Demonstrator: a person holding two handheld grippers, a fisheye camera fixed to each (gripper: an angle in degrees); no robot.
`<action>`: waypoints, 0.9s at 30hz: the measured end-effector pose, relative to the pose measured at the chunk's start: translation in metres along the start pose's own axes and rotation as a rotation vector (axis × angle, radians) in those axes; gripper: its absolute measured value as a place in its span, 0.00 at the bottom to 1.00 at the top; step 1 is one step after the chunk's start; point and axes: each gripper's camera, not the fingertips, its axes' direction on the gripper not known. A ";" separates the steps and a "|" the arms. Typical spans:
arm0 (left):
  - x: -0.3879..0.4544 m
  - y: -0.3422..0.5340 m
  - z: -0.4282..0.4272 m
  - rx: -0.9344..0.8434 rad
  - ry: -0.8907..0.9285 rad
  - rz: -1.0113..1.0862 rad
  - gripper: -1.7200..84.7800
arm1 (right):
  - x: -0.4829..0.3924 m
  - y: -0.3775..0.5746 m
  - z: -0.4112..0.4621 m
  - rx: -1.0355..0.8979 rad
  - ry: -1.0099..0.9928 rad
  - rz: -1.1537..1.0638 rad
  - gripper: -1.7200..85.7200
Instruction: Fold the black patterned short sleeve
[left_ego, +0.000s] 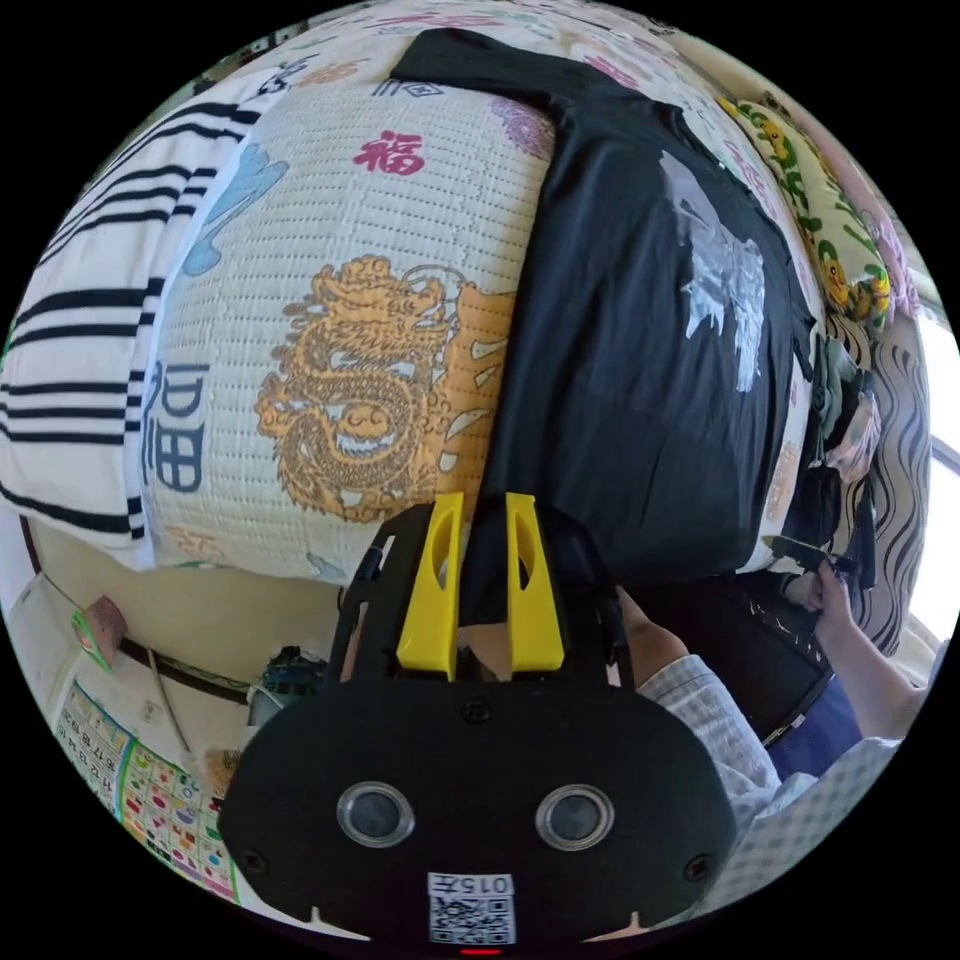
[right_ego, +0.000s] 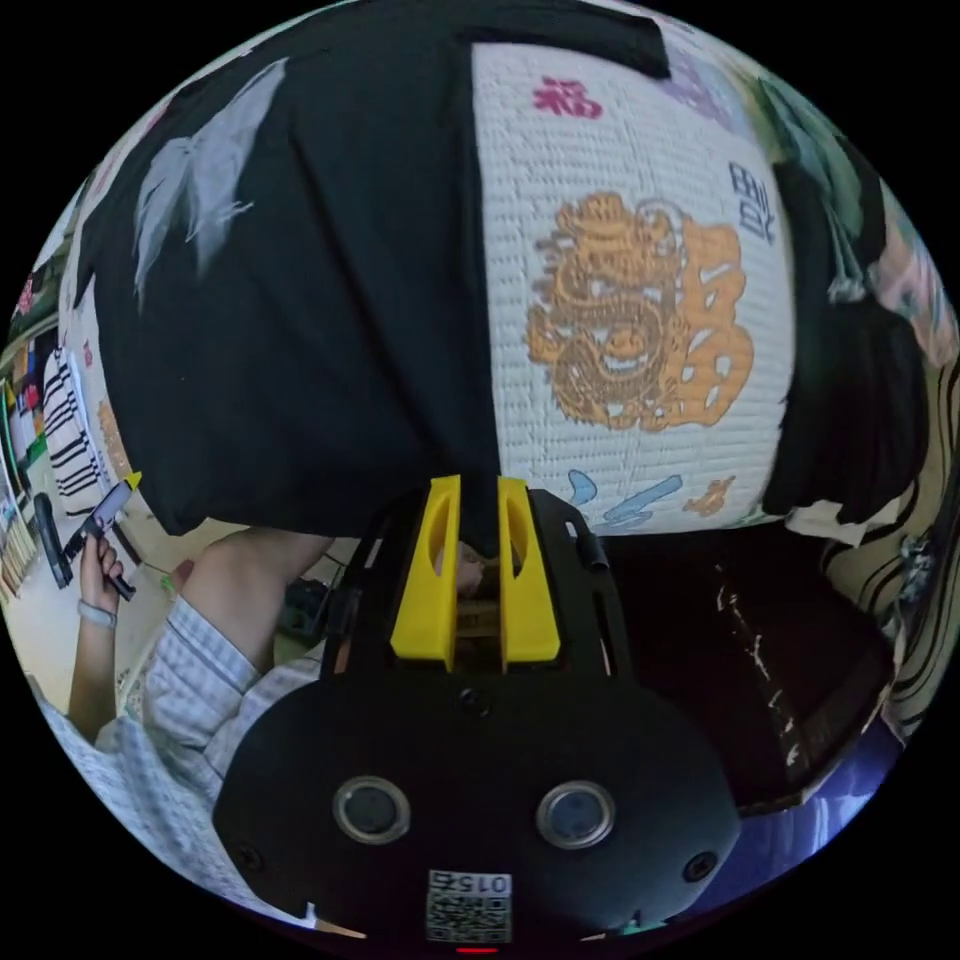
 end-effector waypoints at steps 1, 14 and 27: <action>0.003 0.003 0.004 0.003 -0.001 -0.003 0.10 | 0.011 0.002 0.006 -0.009 -0.050 0.018 0.10; 0.055 -0.006 0.027 -0.042 -0.106 0.043 0.02 | 0.083 0.054 -0.010 0.000 -0.212 -0.076 0.01; 0.142 -0.013 0.094 0.061 -0.295 0.082 0.02 | 0.115 0.115 -0.021 0.103 -0.113 -0.023 0.02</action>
